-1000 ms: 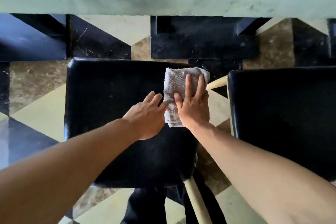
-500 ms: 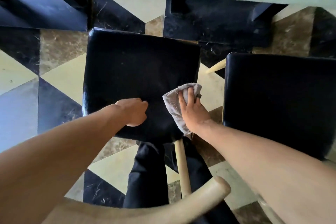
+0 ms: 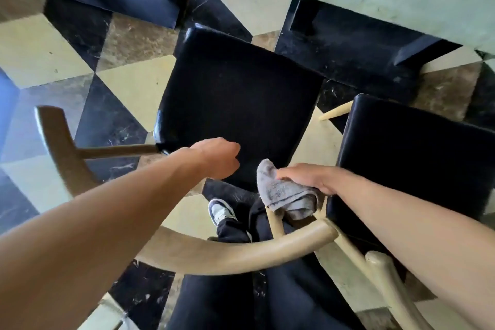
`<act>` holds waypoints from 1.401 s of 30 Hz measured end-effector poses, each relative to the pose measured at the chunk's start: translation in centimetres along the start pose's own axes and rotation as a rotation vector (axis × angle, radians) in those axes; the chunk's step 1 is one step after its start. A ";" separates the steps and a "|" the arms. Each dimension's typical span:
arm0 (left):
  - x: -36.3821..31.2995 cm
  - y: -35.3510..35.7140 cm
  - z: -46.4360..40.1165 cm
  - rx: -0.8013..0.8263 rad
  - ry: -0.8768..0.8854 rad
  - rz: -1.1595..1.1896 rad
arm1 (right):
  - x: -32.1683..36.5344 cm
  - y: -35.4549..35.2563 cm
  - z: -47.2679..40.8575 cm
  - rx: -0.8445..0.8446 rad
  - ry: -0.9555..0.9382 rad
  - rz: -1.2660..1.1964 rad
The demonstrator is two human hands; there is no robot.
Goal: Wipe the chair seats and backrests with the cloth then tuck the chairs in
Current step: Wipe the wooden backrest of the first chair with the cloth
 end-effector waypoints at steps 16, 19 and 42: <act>-0.6 1.0 3.2 -0.120 0.081 0.056 | -0.4 7.6 6.6 0.460 0.067 0.439; -1.2 1.3 2.7 -0.113 0.100 0.058 | 1.3 7.7 5.7 0.361 -0.097 0.699; -0.5 2.8 -1.5 -0.107 0.153 -0.075 | 3.6 5.8 -3.9 0.185 -0.605 1.081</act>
Point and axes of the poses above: each hand's wrist, its own z-axis away from the middle knuckle, its own y-axis out of the palm, x = y × z, the point moved 9 cm from there along -z, towards the middle knuckle, and after that the axes turned 1 degree about -z, right-handed, at the moved point
